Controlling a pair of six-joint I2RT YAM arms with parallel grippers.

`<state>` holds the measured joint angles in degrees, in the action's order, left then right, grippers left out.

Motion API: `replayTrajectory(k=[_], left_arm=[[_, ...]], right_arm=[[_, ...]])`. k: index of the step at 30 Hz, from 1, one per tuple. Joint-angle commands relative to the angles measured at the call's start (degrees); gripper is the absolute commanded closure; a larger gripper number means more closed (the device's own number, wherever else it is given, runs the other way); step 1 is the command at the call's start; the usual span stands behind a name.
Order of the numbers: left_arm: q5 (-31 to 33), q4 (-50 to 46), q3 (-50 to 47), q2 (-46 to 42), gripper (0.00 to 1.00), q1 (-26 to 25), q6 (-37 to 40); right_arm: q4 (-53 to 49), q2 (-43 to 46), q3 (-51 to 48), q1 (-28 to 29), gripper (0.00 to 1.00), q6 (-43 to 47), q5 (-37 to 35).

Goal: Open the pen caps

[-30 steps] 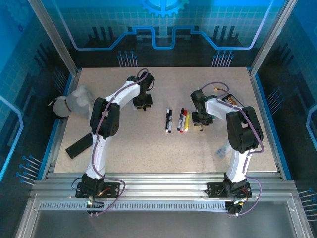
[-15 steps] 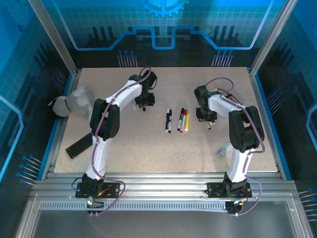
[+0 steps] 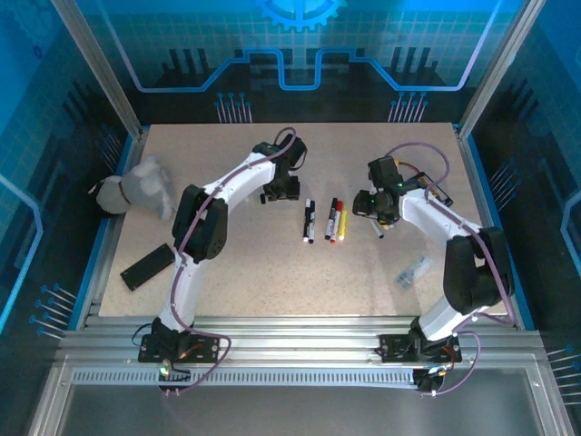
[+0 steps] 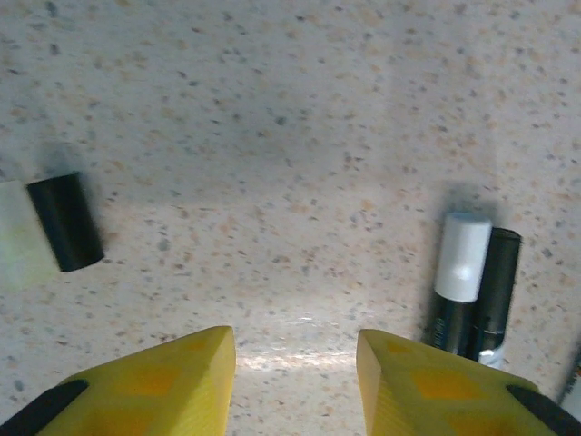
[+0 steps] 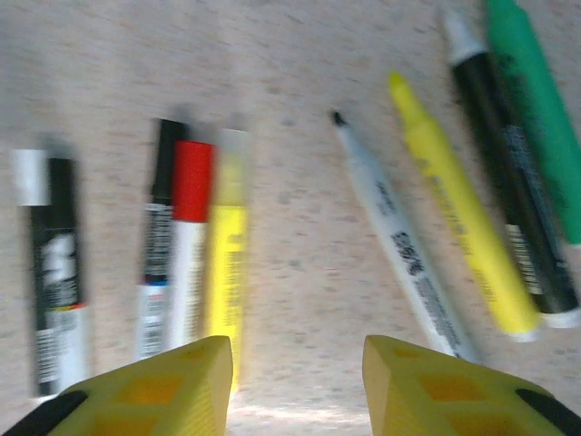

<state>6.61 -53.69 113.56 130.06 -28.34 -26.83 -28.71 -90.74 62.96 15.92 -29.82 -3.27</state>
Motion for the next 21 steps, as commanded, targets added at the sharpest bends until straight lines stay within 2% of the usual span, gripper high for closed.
replayTrajectory(k=[1, 12, 21], left_arm=[[-1.5, 0.8, 1.9, 0.1, 0.59, -0.8, -0.1], [-3.3, 0.3, 7.7, 5.5, 0.59, -3.6, -0.7], [-3.5, 0.2, 9.4, 8.6, 0.59, -3.8, -0.9]], right_arm=[[3.7, 1.8, -1.8, 2.6, 0.56, -2.2, 4.6], [3.4, 1.1, -1.3, 4.5, 0.56, -2.5, 4.7], [3.4, 0.2, -0.2, 4.7, 0.57, -2.3, 5.0]])
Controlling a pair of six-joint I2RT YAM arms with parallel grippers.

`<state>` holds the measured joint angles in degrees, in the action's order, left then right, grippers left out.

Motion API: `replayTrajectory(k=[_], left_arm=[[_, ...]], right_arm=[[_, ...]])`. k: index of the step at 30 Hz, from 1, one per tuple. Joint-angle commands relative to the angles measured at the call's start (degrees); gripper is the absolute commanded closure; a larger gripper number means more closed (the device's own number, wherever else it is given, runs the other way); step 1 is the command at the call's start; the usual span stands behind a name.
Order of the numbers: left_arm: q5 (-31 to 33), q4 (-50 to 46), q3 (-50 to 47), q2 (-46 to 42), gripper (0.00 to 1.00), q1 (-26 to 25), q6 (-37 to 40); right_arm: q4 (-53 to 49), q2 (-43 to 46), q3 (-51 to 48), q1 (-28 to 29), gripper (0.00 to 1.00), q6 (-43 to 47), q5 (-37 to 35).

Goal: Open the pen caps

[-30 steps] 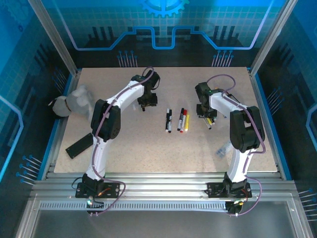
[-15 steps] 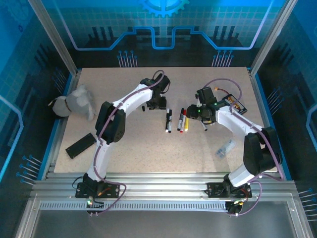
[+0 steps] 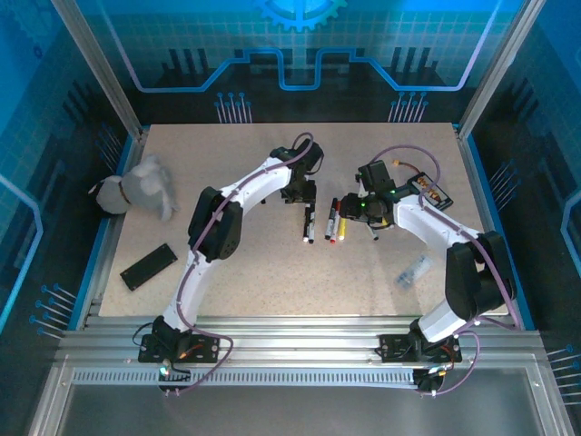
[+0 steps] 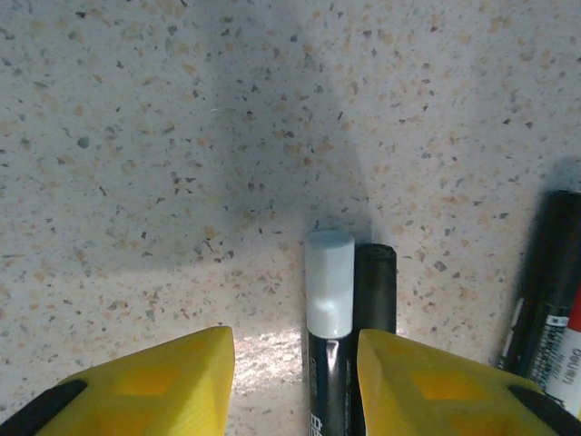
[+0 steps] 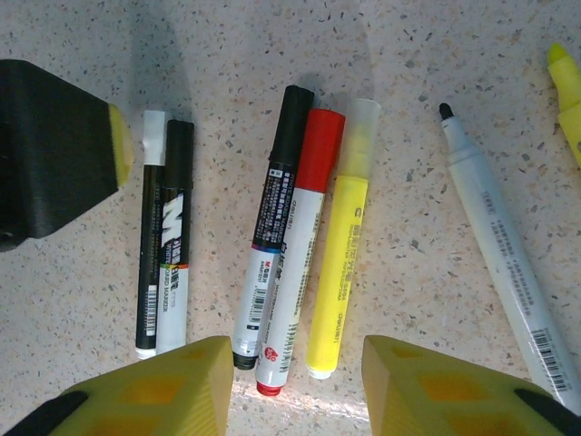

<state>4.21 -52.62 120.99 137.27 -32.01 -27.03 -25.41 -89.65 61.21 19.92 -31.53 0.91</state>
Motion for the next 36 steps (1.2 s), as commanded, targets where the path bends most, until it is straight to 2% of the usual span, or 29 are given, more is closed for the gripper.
replayTrajectory(k=[1, 15, 29, 33, 36], left_arm=[[-1.3, -0.9, 2.2, 1.7, 0.59, -0.2, -0.7], [-0.7, -1.4, 3.0, 4.3, 0.6, -0.2, -0.6], [1.8, -5.6, 9.6, 9.1, 0.64, 0.2, 0.2], [1.7, -6.0, 10.1, 9.7, 0.71, 0.5, 0.2], [1.6, -6.1, 10.1, 9.7, 0.85, 0.5, 0.3]], right_arm=[[0.1, -0.9, 1.5, 0.7, 0.57, -0.6, 0.8], [0.2, -2.4, 1.7, 0.7, 0.6, -0.6, 1.3], [0.4, -3.7, 2.2, 0.8, 0.61, -0.4, 2.3], [1.4, -4.7, 2.1, 1.2, 0.62, -0.8, 3.2], [1.6, -5.1, 2.4, 2.0, 0.62, -1.0, 3.3]])
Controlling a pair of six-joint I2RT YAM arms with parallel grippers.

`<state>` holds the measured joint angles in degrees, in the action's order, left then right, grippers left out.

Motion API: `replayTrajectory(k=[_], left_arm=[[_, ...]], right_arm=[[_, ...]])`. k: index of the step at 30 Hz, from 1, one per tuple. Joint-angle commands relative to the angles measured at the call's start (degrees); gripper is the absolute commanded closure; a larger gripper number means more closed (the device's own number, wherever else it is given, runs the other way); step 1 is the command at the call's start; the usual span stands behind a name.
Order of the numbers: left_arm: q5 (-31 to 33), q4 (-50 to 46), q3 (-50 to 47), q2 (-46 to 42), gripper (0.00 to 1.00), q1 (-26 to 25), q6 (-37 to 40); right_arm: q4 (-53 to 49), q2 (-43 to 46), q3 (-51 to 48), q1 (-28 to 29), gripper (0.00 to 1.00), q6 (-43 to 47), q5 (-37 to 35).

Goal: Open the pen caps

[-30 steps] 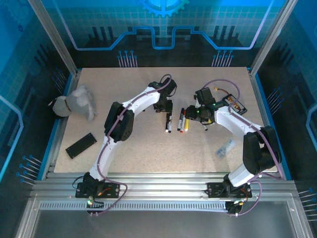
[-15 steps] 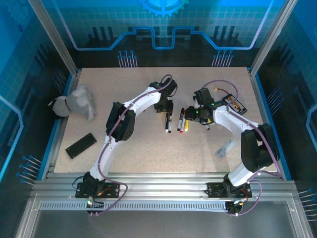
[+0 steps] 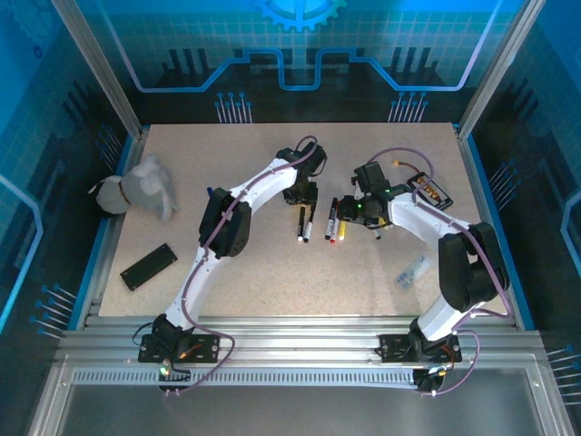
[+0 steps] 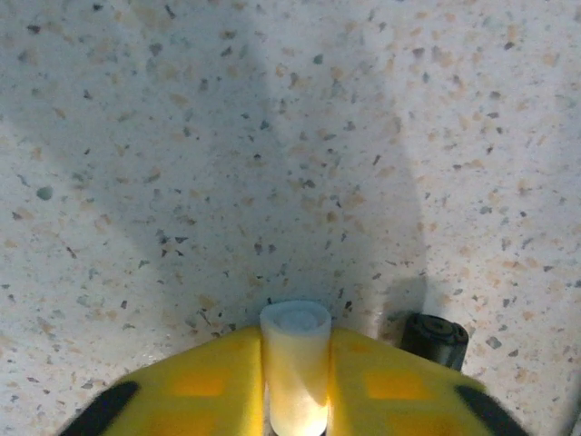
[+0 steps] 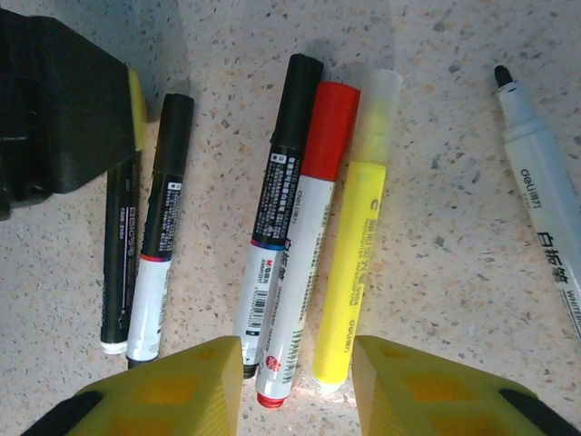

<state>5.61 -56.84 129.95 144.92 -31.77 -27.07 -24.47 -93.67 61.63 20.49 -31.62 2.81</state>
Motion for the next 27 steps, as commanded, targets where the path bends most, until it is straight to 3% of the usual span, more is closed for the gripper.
replayTrajectory(k=[1, 4, 16, 22, 27], left_arm=[[0.2, -2.0, 1.0, 2.0, 0.91, 0.4, 0.3], [0.3, -2.5, 0.8, 1.5, 1.0, 1.0, 0.3], [-1.2, 0.0, -4.9, -11.0, 1.0, 2.8, 0.8], [-5.5, 1.2, -6.1, -15.2, 1.0, 2.8, 0.0], [-9.6, 2.9, -7.4, -16.9, 1.0, 3.1, -1.3]], right_arm=[[0.9, -1.3, 2.1, 1.8, 0.62, -1.0, 1.5], [1.2, -2.0, 2.6, 3.1, 0.63, -1.4, 1.7], [6.5, -3.3, 2.2, 5.0, 0.64, -4.8, 7.0], [10.2, -2.0, 0.6, 5.0, 0.64, -6.3, 9.5], [16.3, 0.1, -2.7, 4.4, 0.57, -8.1, 12.2]])
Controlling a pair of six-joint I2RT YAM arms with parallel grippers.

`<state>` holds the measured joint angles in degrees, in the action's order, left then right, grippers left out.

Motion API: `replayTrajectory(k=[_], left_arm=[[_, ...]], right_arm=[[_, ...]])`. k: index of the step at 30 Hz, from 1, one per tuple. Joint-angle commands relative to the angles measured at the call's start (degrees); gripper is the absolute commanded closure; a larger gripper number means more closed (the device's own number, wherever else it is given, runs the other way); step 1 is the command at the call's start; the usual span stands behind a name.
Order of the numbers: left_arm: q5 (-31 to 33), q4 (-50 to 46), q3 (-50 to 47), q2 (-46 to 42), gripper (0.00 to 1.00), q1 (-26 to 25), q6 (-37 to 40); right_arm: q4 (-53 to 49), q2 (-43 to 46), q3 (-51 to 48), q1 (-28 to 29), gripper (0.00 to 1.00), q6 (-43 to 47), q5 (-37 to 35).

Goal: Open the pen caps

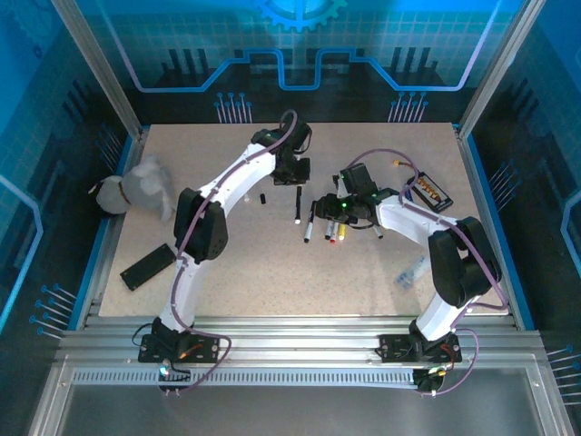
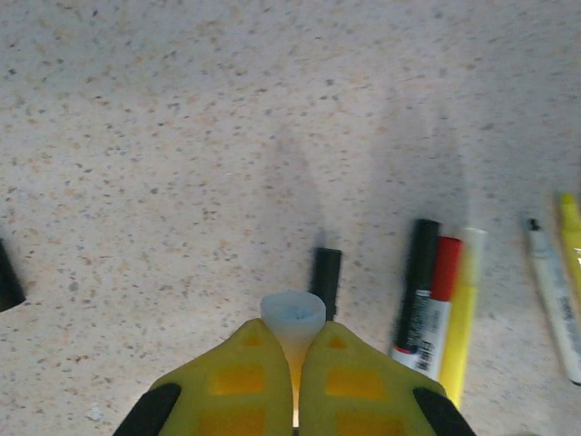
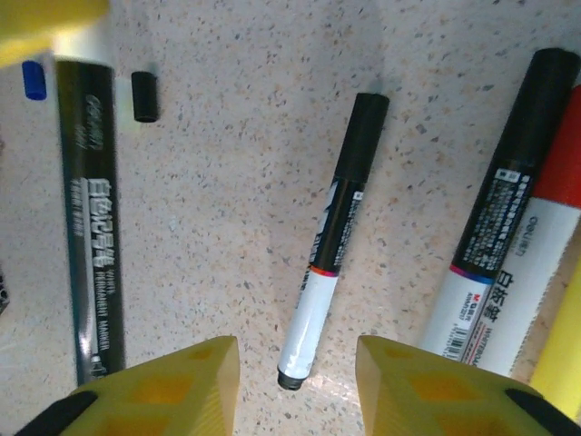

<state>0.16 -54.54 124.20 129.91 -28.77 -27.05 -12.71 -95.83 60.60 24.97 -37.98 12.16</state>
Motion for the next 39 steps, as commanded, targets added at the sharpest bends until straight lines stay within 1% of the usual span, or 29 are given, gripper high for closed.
replayTrajectory(k=[1, 4, 10, 12, 16, 23, 26, 27, 28, 29, 31, 36, 37, 39], left_arm=[[-4.8, 1.0, -2.1, -2.2, 1.0, 0.1, -1.5], [-6.0, 2.3, -3.8, -3.2, 1.0, 0.1, -2.2], [-6.5, 3.4, -5.5, -4.6, 1.0, 0.1, -2.8], [-7.1, 3.6, -5.4, -4.9, 1.0, 0.0, -3.1], [-7.9, 4.3, -5.4, -5.6, 1.0, -0.1, -3.7], [-9.2, 4.8, -5.8, -7.1, 1.0, -0.1, -4.3], [-9.4, 5.1, -6.4, -7.8, 1.0, -0.1, -4.3], [-9.4, 5.1, -6.5, -7.8, 1.0, -0.1, -4.2], [-9.4, 5.1, -6.7, -8.0, 1.0, -0.1, -4.2], [-9.4, 5.2, -6.9, -8.1, 1.0, -0.1, -4.3], [-9.3, 5.3, -7.2, -8.2, 1.0, -0.1, -4.3], [-8.6, 5.0, -7.5, -8.0, 1.0, 0.1, -4.4], [-8.4, 5.0, -7.6, -7.9, 0.97, 0.1, -4.5], [-8.3, 5.1, -7.6, -7.6, 0.85, 0.2, -4.5]], right_arm=[[5.3, 2.5, -2.0, -0.1, 0.55, -1.9, 3.4], [7.4, 3.0, -2.9, -0.2, 0.51, -2.5, 4.3], [14.3, 5.8, -6.4, -0.2, 0.51, -5.1, 6.9], [14.9, 5.8, -6.5, 0.0, 0.5, -5.3, 8.3], [15.7, 3.9, -5.6, 1.0, 0.49, -5.5, 10.3], [17.1, -0.4, -3.2, 3.0, 0.49, -6.5, 10.7], [17.4, -2.4, -1.6, 3.3, 0.5, -7.0, 10.9], [17.4, -2.7, -1.0, 3.4, 0.56, -7.2, 10.9], [17.3, -3.3, -0.4, 3.4, 0.67, -7.4, 10.9], [16.9, -3.7, 0.3, 3.4, 0.75, -7.3, 10.9], [16.5, -4.0, 0.8, 3.4, 1.0, -7.4, 10.7], [16.3, -3.3, 0.3, 3.4, 1.0, -6.5, 11.0], [16.2, -3.0, 0.1, 3.5, 1.0, -6.5, 11.1], [16.3, -2.5, -0.5, 3.5, 1.0, -6.4, 11.1]])
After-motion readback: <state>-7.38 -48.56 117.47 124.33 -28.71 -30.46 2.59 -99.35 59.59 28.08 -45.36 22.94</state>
